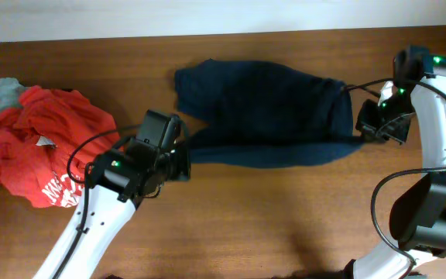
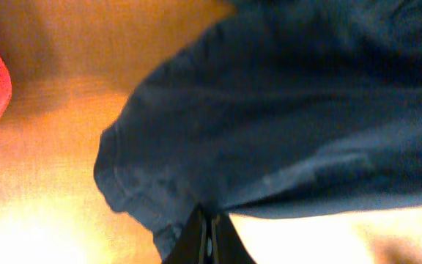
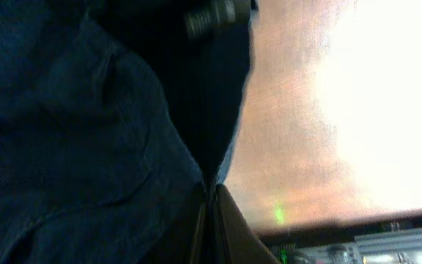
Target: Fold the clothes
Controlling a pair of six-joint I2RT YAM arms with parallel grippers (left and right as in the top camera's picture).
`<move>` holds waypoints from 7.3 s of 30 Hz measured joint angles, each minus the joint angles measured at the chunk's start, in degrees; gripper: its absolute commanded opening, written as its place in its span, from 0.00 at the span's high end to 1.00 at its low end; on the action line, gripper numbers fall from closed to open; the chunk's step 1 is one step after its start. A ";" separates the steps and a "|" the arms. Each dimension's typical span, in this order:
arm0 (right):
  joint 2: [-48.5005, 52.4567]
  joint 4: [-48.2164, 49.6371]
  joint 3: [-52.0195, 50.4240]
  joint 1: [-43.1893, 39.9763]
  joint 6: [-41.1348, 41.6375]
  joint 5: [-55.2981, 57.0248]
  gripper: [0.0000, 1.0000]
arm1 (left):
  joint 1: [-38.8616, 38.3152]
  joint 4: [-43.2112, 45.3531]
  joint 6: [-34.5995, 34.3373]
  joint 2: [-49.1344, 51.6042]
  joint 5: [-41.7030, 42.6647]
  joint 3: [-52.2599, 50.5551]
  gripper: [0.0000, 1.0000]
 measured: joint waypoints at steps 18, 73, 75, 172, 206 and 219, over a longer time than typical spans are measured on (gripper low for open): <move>0.24 26.93 0.00 0.11 -0.04 0.04 0.96 | 0.15 58.38 9.92 23.21 -12.48 -0.35 0.99; 6.05 34.56 4.15 13.92 -11.56 0.85 0.96 | 1.25 21.24 24.33 47.67 1.97 36.74 0.99; 8.44 37.94 3.93 15.26 -11.61 0.76 0.96 | 0.74 24.09 24.30 49.42 2.19 36.74 0.99; 10.23 16.61 3.52 0.37 -16.11 -5.92 0.36 | 4.48 38.01 25.62 50.66 -4.48 25.05 0.25; 13.64 20.35 3.58 2.36 -18.01 -7.69 0.96 | 5.35 34.40 26.49 51.65 -5.92 25.75 0.99; 13.62 15.56 11.19 2.32 -17.94 -7.91 0.96 | 5.42 29.07 26.47 49.53 -5.97 36.33 0.99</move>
